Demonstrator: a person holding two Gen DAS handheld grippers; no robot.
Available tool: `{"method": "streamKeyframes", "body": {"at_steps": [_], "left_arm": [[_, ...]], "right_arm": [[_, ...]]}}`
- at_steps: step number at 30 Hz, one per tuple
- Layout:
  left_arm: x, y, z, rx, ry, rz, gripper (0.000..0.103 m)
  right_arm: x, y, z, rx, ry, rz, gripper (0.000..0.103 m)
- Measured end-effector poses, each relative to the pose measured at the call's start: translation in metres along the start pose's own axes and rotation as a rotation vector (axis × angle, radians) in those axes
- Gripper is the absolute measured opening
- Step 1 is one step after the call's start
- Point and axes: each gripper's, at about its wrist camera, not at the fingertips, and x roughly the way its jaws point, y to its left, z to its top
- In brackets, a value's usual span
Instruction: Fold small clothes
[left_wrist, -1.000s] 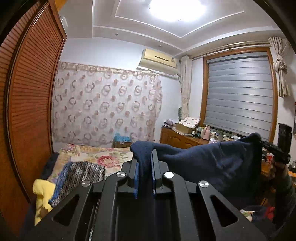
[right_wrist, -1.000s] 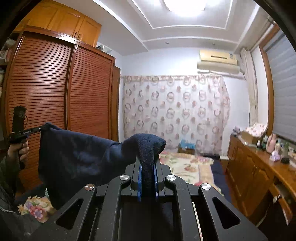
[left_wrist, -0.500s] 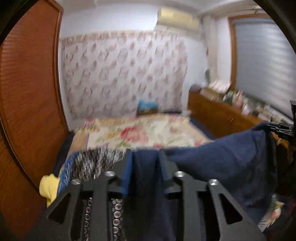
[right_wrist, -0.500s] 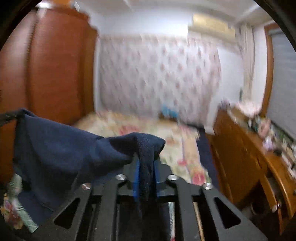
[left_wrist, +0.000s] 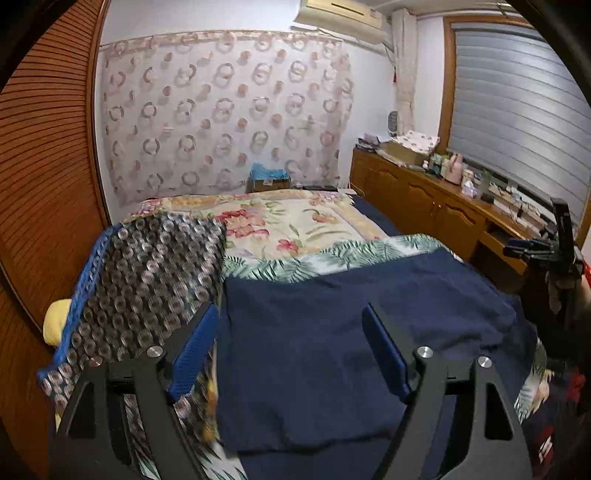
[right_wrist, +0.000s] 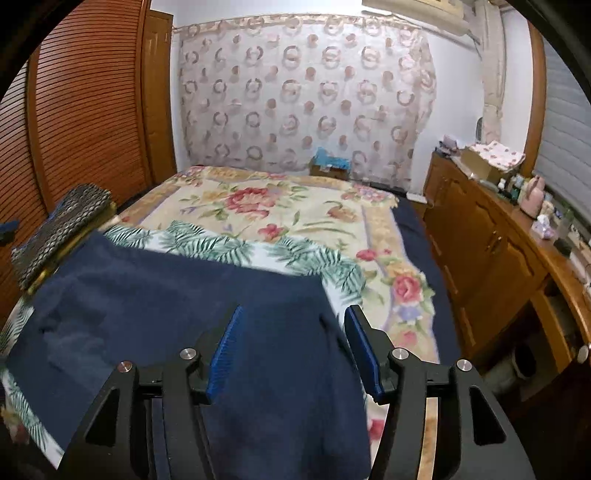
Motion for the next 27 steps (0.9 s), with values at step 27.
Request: {"method": "streamKeyframes", "body": {"at_steps": [27], "left_arm": [[0.061, -0.045, -0.093, 0.015, 0.300, -0.027, 0.081]], "right_arm": [[0.006, -0.034, -0.046, 0.050, 0.168, 0.002, 0.059]]}}
